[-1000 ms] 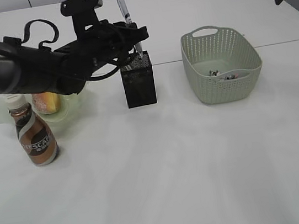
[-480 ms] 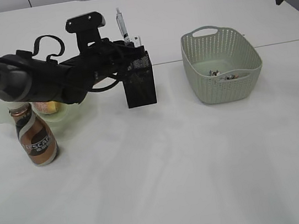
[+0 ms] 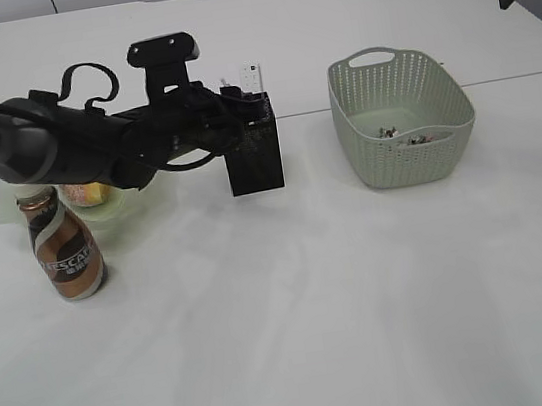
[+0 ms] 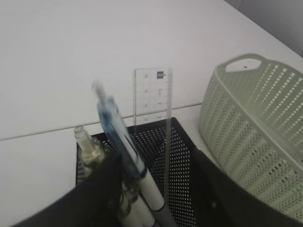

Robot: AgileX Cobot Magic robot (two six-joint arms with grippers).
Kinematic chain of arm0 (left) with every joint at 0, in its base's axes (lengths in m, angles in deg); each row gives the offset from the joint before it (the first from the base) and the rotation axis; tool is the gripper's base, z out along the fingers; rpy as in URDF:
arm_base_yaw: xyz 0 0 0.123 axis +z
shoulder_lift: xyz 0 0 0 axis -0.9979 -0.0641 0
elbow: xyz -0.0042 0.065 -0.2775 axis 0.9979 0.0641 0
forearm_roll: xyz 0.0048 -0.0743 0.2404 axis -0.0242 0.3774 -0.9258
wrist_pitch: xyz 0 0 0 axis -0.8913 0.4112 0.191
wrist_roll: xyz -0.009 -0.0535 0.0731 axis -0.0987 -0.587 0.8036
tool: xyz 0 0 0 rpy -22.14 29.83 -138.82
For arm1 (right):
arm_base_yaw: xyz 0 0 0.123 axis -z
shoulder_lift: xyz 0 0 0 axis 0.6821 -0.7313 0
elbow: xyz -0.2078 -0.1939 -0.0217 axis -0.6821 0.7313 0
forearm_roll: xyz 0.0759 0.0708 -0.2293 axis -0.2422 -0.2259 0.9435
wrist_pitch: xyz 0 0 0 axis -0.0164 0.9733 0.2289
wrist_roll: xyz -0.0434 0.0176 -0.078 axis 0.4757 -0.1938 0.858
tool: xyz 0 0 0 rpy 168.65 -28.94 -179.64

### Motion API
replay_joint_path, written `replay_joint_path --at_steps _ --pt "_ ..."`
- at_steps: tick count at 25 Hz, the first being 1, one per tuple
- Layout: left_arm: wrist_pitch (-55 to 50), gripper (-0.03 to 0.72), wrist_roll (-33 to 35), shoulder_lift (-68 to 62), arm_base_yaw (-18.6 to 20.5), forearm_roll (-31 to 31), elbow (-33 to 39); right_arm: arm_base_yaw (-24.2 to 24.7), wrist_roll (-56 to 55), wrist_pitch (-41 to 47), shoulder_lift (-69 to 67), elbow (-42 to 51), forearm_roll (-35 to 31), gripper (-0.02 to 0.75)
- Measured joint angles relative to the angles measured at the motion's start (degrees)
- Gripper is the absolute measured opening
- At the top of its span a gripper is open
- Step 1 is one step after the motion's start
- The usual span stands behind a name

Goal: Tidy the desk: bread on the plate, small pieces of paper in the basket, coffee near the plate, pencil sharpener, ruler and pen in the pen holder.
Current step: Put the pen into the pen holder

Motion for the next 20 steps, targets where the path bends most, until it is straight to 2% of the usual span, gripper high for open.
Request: replay_joint_path --at_steps 4,9,16,20 --pt "-1.7 0.384 0.0 0.4 0.0 -0.1 -0.1 0.0 0.0 0.0 0.0 0.0 0.0 0.406" --pt "-10.0 0.388 0.0 5.5 0.0 -1.5 -0.1 0.0 0.6 0.0 0.1 0.0 -0.3 0.406" --pt "-27.8 0.393 0.0 16.6 0.0 -4.4 -0.1 -0.1 4.6 0.0 3.2 0.0 -8.1 0.406" --pt "-41.9 0.399 0.0 23.6 0.0 -4.7 -0.1 -1.1 6.2 0.0 6.5 0.0 -8.8 0.406"
